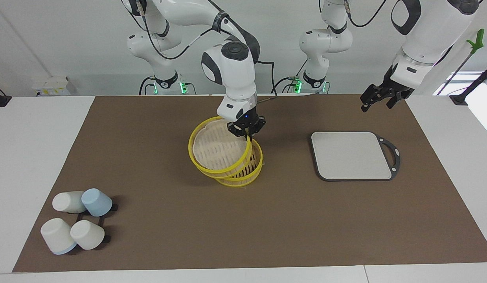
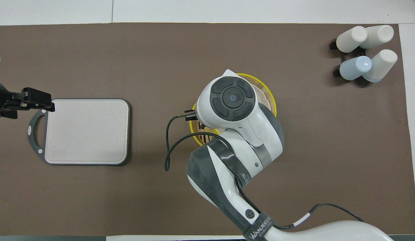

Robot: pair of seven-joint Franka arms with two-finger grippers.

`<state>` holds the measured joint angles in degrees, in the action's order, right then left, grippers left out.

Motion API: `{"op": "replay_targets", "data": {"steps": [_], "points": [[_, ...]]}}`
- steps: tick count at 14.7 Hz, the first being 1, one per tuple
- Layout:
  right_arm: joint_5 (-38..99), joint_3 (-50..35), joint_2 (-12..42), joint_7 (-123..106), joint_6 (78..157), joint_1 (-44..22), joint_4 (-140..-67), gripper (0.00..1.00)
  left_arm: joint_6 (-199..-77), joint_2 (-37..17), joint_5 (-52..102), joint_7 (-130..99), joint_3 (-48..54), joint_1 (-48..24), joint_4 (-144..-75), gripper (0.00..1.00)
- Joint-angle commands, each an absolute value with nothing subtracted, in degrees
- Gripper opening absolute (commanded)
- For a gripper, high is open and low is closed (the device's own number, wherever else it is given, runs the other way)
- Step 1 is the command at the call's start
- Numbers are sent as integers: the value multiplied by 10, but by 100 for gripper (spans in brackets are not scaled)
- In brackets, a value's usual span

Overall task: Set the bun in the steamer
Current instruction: 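Lower the lid onto the steamer with the right gripper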

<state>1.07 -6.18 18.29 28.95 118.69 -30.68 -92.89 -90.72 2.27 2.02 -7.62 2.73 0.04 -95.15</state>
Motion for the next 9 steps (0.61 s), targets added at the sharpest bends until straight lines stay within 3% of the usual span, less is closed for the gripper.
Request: {"op": "replay_targets", "data": {"steps": [1,6,9], "points": [[-16,-59,206,346,1212,-336,-925,0,-899,25,4,-56,33,4,-955,100],[-33,-59,221,358,1217,-342,-932,0,-898,28,0,-52,34,4,-954,100],[-34,-59,220,365,1266,-343,-960,0,-881,26,-1,-50,34,2,-941,100]]}}
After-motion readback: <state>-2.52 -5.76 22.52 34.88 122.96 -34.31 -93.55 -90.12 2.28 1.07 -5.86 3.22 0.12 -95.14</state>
